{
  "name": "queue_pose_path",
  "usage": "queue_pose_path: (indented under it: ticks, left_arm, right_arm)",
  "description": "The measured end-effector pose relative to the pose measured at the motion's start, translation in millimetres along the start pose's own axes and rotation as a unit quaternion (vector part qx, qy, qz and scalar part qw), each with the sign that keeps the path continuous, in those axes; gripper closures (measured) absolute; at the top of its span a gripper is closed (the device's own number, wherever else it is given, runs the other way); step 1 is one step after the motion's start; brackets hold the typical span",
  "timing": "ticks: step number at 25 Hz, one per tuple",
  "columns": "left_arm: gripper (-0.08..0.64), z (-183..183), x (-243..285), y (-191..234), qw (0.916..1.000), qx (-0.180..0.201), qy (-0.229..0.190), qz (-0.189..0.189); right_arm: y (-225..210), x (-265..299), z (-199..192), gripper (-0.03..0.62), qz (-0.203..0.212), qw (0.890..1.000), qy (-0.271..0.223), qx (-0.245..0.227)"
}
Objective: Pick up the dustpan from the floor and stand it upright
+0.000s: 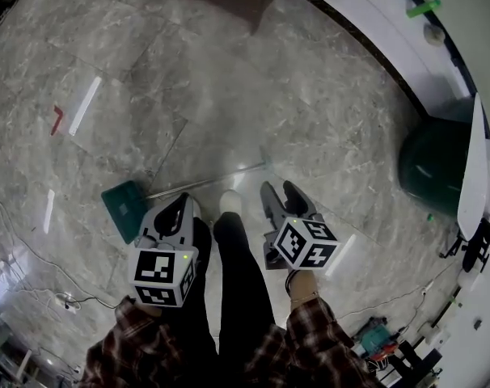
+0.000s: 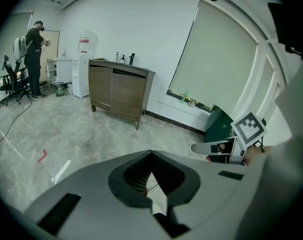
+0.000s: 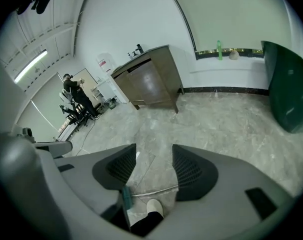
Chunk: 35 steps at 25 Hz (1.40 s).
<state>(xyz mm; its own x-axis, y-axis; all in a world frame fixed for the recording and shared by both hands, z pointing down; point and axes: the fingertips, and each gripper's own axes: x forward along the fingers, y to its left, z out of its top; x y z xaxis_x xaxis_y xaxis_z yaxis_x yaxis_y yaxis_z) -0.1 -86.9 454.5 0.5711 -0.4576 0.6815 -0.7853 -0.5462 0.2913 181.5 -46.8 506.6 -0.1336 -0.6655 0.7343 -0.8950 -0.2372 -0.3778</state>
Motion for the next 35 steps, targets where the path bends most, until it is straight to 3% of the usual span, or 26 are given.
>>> queue_pose_path:
  ticks: [7,16,26,35]
  left_arm:
    - [0.560,-36,48,10,0.9997,0.001,0.024,-0.008]
    - [0.558,-87,118,48,0.9985,-0.022,0.046,0.021]
    - [0.558,-142,194,70,0.9968,-0.029,0.072,0.019]
    - [0.558,-193,256,115,0.9938,-0.030,0.103,0.029]
  right_arm:
    - [-32,49,-36,0.379,-0.009,0.999,0.028,0.019]
    - [-84,106,-75,0.379,-0.033,0.996,0.052,0.059]
    - [-134,176,-114,0.379,-0.065,0.989,0.064,0.115]
    - [-176,249,-179,0.379,-0.103,0.977,0.086,0.164]
